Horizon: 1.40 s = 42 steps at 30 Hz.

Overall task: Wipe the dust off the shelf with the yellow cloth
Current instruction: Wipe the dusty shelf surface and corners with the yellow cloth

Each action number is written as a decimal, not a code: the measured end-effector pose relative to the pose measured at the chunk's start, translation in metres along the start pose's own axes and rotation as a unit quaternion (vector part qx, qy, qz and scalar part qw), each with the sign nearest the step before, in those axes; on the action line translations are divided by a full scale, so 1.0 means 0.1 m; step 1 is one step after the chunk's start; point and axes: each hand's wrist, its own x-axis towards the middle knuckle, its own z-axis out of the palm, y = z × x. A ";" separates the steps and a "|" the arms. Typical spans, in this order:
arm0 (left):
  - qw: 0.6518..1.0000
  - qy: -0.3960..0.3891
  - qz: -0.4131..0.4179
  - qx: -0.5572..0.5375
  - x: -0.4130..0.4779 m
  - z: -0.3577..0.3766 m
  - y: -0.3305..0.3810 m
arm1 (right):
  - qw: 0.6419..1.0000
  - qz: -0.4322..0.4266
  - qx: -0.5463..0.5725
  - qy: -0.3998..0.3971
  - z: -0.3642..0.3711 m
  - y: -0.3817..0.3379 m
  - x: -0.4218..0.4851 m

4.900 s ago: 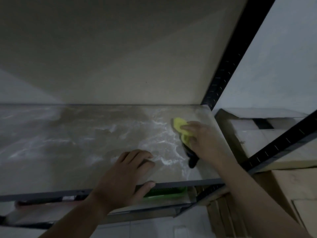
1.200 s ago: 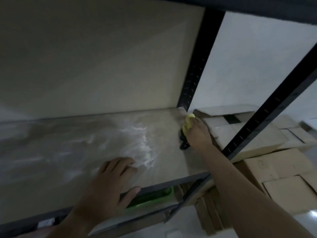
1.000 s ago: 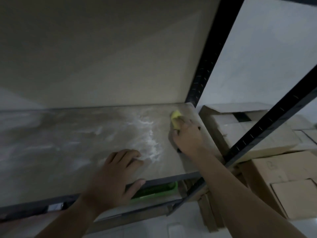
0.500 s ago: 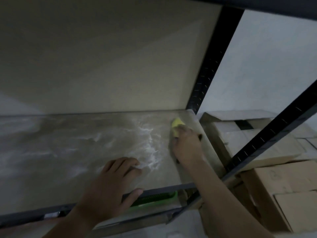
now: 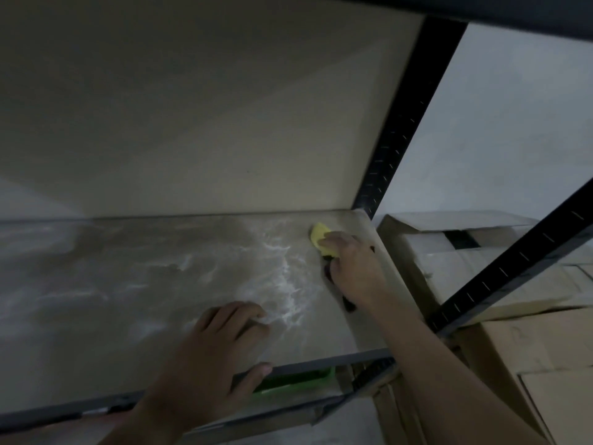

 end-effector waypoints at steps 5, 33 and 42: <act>1.000 0.004 -0.003 0.002 0.00 0.00 0.00 | 0.972 0.157 -0.173 -0.024 -0.13 0.31 0.59; 1.000 0.013 0.015 0.018 0.05 -0.06 0.03 | 0.958 0.189 -0.206 -0.063 -0.17 0.32 0.65; 0.999 0.021 0.029 0.030 0.07 -0.11 0.05 | 0.969 0.132 -0.202 -0.045 0.04 0.26 0.55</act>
